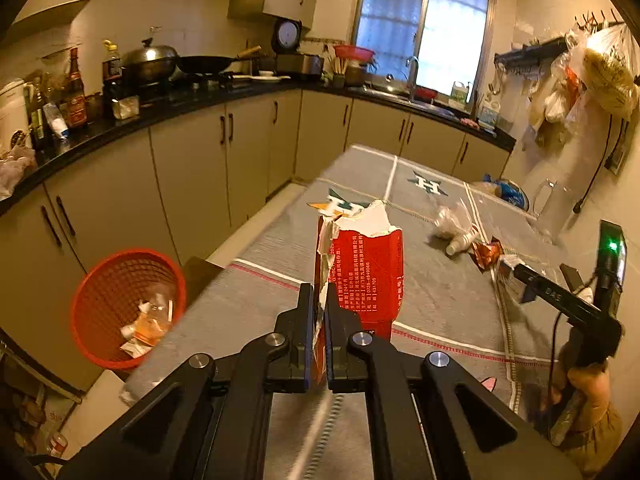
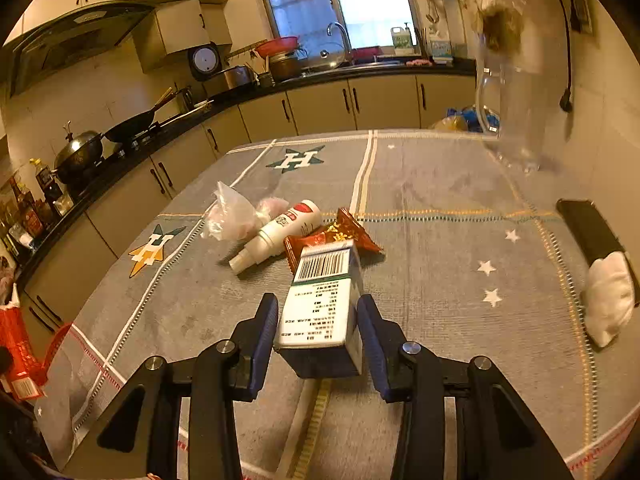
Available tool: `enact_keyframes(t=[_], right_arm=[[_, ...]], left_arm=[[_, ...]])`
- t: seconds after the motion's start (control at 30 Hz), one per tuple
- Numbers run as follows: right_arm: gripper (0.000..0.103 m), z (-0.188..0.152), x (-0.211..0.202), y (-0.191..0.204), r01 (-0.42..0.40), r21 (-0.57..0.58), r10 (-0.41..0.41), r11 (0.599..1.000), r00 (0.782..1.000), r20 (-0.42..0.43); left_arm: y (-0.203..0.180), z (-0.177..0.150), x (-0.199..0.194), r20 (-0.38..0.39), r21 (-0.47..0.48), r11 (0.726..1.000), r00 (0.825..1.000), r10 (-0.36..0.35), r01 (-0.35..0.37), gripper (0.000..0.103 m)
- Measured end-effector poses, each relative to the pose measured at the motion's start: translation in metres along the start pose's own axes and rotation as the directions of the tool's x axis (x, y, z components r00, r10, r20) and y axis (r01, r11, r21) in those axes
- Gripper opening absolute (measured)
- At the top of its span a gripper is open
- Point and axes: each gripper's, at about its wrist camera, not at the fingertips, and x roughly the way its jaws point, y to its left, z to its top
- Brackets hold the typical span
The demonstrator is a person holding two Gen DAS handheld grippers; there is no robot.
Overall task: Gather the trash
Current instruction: 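Grasp the red box with the left tool while the right tool grasps the white-blue box, then carry the red box and blue box to the red wastebasket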
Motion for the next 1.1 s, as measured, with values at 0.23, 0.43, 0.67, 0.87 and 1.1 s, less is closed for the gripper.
enact_keyframes(t=[0.23,0.43,0.67,0.87,1.1], right_arm=[[0.040,-0.014,-0.039,0.033,-0.101,-0.045,0.101,0.994,0.995,-0.011],[0.040,-0.035,-0.054,0.070,-0.127,-0.149,0.126,0.981,0.992,-0.016],[0.040,-0.048,-0.058,0.079,-0.170,-0.138,0.165,0.976,0.985,-0.053],[0.040,-0.052,-0.067,0.085,-0.180,-0.148,0.175,0.972,0.983,-0.050],[0.040,-0.045,-0.076,0.105,-0.204,-0.175,0.200,0.963,0.979,-0.043]], left_arm=[[0.028,-0.003,-0.012,0.012,-0.058,0.998,1.000,-0.010,0.011,0.004],[0.036,-0.009,-0.018,0.016,-0.072,0.997,1.000,-0.007,0.008,0.004],[0.049,-0.013,-0.021,0.017,-0.096,0.995,1.000,-0.001,0.002,0.004],[0.061,-0.013,-0.027,0.030,-0.123,0.992,0.999,0.014,-0.010,0.004],[0.090,-0.013,-0.036,0.053,-0.165,0.985,0.997,0.058,-0.048,0.004]])
